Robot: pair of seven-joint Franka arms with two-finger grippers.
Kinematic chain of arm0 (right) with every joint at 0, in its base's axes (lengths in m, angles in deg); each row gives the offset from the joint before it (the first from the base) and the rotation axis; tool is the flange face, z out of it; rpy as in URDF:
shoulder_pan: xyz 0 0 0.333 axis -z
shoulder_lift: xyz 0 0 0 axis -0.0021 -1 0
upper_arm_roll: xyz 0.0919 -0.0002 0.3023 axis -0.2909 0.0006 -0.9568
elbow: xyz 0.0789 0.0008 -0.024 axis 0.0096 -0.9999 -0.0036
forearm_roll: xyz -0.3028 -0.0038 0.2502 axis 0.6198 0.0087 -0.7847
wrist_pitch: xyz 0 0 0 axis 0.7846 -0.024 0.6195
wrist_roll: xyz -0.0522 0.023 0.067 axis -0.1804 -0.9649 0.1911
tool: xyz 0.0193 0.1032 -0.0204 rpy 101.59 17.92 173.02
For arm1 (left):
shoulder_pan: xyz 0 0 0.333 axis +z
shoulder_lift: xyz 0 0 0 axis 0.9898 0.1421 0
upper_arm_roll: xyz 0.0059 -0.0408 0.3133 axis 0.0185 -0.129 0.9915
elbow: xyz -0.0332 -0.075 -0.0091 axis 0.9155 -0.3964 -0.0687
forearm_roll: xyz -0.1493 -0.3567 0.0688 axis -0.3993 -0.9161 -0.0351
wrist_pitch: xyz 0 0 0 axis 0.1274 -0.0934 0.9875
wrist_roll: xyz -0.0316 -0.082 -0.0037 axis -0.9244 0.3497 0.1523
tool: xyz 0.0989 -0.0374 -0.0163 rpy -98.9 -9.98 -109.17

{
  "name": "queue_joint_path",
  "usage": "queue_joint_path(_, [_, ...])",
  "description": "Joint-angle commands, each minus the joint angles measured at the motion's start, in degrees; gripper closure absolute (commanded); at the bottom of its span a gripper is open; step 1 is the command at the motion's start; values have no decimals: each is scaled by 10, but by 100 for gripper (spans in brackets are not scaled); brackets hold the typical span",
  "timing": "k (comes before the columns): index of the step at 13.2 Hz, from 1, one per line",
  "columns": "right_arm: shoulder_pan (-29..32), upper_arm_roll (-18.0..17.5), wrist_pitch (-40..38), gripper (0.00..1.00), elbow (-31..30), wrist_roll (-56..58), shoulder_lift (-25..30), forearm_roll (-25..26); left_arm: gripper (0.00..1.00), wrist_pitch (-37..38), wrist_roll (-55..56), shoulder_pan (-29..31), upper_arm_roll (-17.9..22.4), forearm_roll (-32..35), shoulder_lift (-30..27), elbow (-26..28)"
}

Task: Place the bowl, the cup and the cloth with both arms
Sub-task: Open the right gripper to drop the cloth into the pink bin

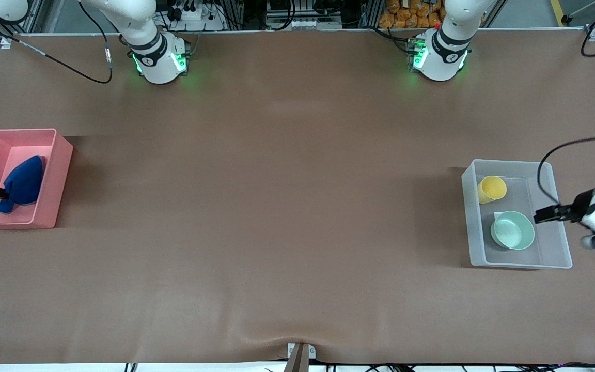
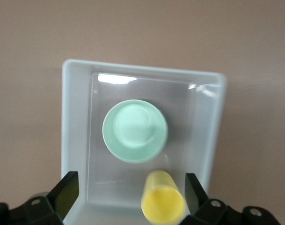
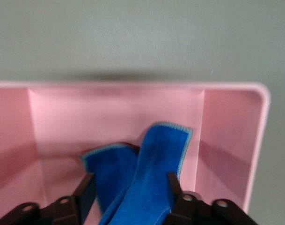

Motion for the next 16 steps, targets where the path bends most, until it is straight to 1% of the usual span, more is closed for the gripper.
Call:
queue_joint_path(1, [-27, -9, -47, 0, -10, -6, 69, -9, 0, 36, 3, 4, -7, -75, -125, 18])
queue_joint_path(2, [-43, -9, -54, 0, -10, -26, 84, -9, 0, 44, 6, 3, -12, -99, -151, 10])
queue_joint_path(3, [-60, -9, -65, 0, -11, -50, 99, -9, 0, 58, 6, 3, -15, -112, -164, 1])
queue_joint_path(4, [-83, -10, -83, 0, -10, -75, 114, -9, 0, 80, 6, 3, -18, -114, -168, -10])
queue_joint_path(6, [-136, -10, -134, 0, -10, -136, 148, -9, 0, 120, 8, 2, -29, -114, -168, -54])
queue_joint_path(7, [-164, -10, -164, 0, -11, -170, 165, -10, 0, 125, 8, 2, -29, -113, -167, -64])
queue_joint_path(8, [-193, -11, -191, 0, -10, -211, 181, -19, 0, 125, 7, 2, -29, -114, -168, -64])
queue_joint_path(9, [-226, -10, -210, 0, -11, -249, 197, -38, 0, 125, 7, 2, -30, -113, -168, -65])
queue_joint_path(11, [-269, -10, -249, 0, -11, -301, 227, -56, 0, 125, -5, -5, -27, -128, -169, -65])
queue_joint_path(12, [-279, -10, -264, 0, -11, -313, 245, -61, 0, 125, -4, -39, -14, -128, -170, -65])
queue_joint_path(13, [-282, -10, -280, 0, -12, -314, 262, -71, 0, 125, 1, -104, 53, -128, -180, -65])
queue_joint_path(14, [-282, -9, -296, 0, -16, -314, 283, -83, 0, 125, -4, -184, 142, -137, -198, -63])
queue_joint_path(15, [-280, -9, -310, 0, -17, -314, 299, -88, 0, 126, -5, -267, 230, -163, -212, -56])
queue_joint_path(16, [-281, -9, -323, 0, -17, -314, 314, -89, 0, 126, -5, -318, 285, -181, -218, -47])
